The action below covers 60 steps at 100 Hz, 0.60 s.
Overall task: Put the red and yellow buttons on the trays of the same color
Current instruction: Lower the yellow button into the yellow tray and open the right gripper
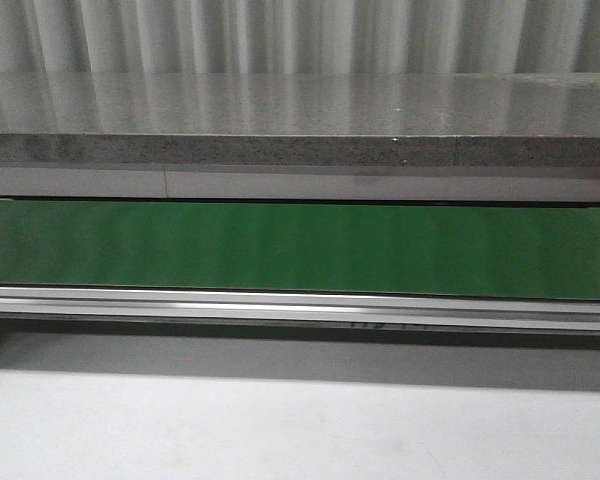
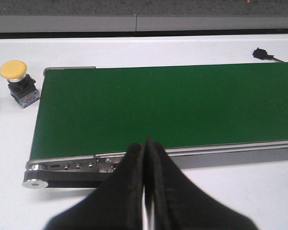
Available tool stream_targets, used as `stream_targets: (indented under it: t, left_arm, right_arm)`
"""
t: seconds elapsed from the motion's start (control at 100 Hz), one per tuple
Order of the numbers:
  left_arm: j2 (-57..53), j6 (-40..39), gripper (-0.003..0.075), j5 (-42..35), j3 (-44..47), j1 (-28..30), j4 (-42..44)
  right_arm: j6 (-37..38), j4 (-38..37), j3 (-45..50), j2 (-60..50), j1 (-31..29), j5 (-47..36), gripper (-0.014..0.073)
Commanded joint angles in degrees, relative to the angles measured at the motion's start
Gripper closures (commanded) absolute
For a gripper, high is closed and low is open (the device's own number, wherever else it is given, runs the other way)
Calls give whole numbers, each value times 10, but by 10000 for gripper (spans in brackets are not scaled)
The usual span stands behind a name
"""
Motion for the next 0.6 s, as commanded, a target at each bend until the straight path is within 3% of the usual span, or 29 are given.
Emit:
stream_targets:
  t: [0.0, 0.1, 0.2, 0.27, 0.48, 0.59]
  left_arm:
    - [0, 1, 741, -40, -15, -5, -4]
    - [0, 1, 741, -40, -15, -5, -4]
    - [0, 1, 741, -40, -15, -5, -4]
    - [0, 1, 741, -40, -15, -5, -4]
    - [0, 1, 741, -40, -15, -5, -4]
    - [0, 1, 741, -40, -15, -5, -4]
  right_arm:
    - [2, 4, -13, -48, -3, -9, 13]
    - [-1, 4, -13, -82, -3, 0, 26]
    - [-12, 4, -13, -122, -1, 19, 104]
    - [-22, 4, -13, -150, 4, 36, 214]
    - [-28, 4, 10, -231, 55, 55, 652]
    - [-47, 3, 30, -273, 108, 61, 660]
